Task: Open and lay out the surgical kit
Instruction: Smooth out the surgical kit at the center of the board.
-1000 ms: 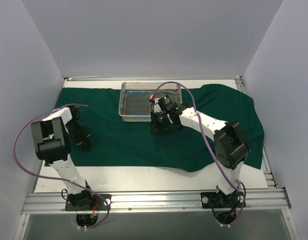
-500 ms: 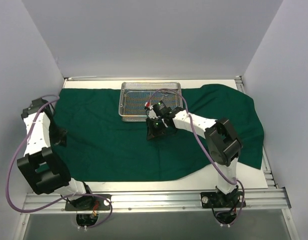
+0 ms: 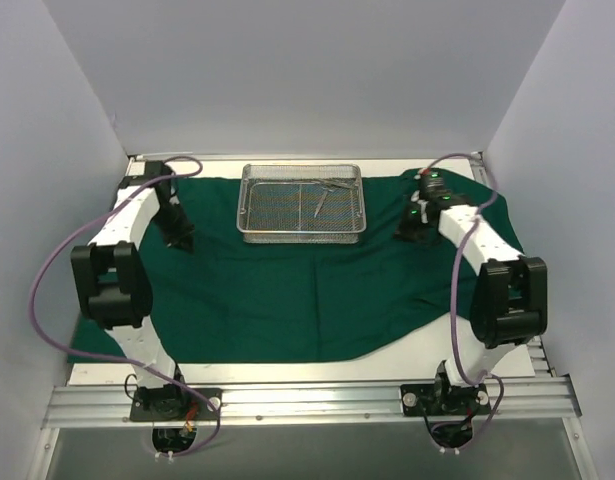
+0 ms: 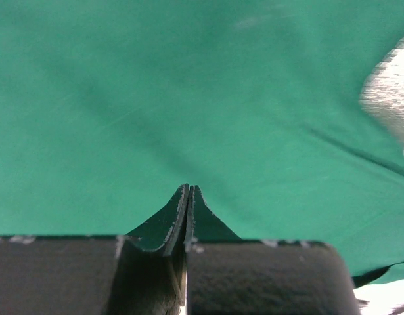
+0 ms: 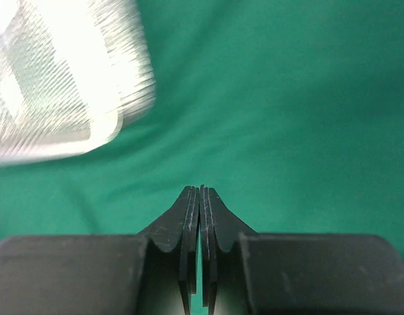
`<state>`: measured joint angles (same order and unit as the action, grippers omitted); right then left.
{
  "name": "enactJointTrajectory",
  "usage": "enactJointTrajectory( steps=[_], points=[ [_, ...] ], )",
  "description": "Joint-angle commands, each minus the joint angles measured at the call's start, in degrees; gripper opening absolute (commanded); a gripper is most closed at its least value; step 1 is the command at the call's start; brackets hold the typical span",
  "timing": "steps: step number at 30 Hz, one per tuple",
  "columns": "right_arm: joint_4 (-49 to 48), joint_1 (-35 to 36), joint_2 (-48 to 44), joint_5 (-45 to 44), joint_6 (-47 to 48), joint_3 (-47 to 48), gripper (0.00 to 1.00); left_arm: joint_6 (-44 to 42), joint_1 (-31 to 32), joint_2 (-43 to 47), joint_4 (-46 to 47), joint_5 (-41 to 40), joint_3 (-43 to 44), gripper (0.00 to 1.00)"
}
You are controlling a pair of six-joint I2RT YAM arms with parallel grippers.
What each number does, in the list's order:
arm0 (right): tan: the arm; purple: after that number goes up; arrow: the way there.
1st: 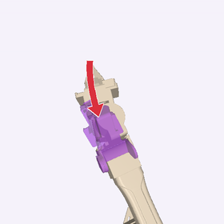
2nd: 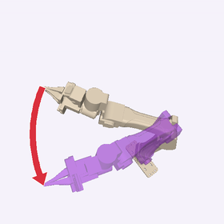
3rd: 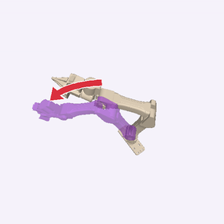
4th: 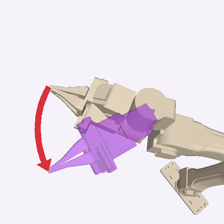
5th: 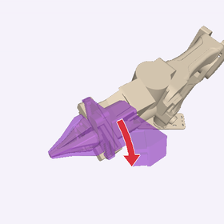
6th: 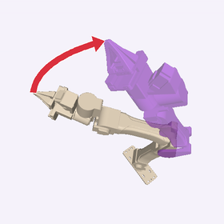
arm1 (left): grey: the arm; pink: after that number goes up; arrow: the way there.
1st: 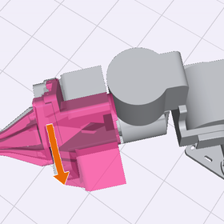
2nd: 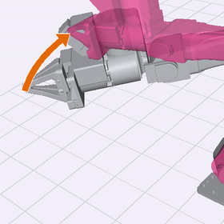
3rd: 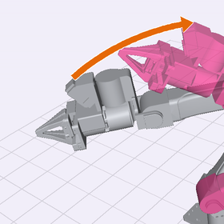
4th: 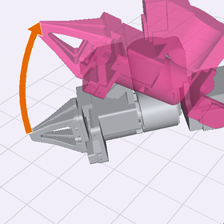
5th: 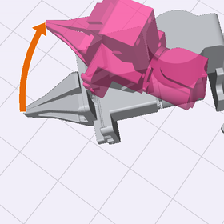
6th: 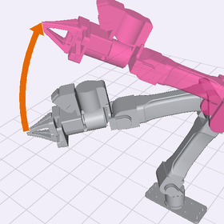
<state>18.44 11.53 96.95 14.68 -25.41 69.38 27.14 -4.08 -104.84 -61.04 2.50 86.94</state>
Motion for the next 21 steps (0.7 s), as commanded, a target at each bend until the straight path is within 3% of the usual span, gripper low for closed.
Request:
enactJointTrajectory(
  steps=[1,7,13,21],
  points=[
    [8.7,-7.3,-4.7,-6.1,1.1,-2.3,0.0,-3.2,3.3,-3.0,3.7,3.1,5.0,0.02],
    [8.4,-15.5,-0.2,-7.3,4.1,-0.7,0.0,-0.9,3.5,-7.8,9.6,9.6,2.0,0.02],
    [9.3,-20.7,6.1,-6.2,4.7,-0.7,0.0,-0.2,1.5,-16.1,10.2,13.7,4.3,0.02],
    [12.3,-28.7,4.6,-8.7,4.3,-7.9,0.0,0.8,-3.1,-19.4,10.1,13.8,6.2,0.02]
  ],
)
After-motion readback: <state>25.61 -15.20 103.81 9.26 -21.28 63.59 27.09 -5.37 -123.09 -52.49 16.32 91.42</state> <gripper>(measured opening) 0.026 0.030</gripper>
